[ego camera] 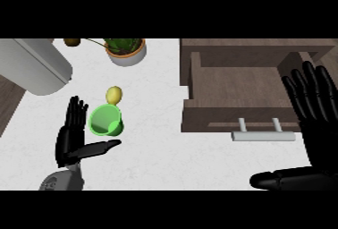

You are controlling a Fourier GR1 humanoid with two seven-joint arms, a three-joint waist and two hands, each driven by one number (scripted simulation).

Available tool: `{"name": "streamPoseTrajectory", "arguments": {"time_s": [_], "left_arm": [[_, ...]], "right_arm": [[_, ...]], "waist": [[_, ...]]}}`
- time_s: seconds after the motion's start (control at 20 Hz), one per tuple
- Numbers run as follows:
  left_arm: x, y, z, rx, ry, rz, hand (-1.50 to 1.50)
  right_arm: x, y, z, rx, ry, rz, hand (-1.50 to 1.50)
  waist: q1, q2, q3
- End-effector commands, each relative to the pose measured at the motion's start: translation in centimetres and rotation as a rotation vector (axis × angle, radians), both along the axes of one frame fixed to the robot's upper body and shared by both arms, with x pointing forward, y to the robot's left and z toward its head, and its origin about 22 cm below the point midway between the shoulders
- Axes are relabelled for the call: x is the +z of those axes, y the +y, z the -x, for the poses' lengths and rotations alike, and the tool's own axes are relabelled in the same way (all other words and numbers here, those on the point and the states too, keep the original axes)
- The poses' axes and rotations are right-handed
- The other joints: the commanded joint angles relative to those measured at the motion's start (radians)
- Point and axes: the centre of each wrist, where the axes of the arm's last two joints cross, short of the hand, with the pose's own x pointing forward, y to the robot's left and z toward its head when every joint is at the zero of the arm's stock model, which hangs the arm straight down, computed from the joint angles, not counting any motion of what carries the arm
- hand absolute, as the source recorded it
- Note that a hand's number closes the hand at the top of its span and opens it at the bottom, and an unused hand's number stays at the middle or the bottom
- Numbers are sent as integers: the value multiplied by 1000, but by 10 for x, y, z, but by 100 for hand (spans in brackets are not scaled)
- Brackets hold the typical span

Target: Pick up the cup, place it into the drawer and close the drawer

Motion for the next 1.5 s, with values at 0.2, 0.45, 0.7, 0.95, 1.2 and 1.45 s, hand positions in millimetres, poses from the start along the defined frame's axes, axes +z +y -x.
{"name": "streamPoseTrajectory", "arguments": {"time_s": [0.2, 0.45, 0.7, 0.95, 1.2, 1.45], "left_arm": [[-30, 7, -15, 51, 1, 9, -150], [-31, -3, -26, 37, -4, 3, -150], [-53, 16, -4, 35, 29, -5, -150], [-51, 15, -29, 24, 19, 13, -150], [-74, 1, -8, -13, -10, 38, -150], [-74, 28, -8, -9, -9, 90, -150]], "right_arm": [[-3, 3, -11, 18, -7, 0, -150], [-2, -13, -4, 29, 3, 21, -150], [-1, 5, 22, 15, -1, 1, -150], [6, 5, 10, 25, -1, -7, -150], [5, -1, 12, -1, -4, -21, -150], [10, 15, -6, 9, -1, -12, -150]], "waist": [[-2, 1, 0], [-2, 0, 0], [-4, 0, 0], [-6, 1, 0], [-4, 1, 0], [-3, 2, 0]]}}
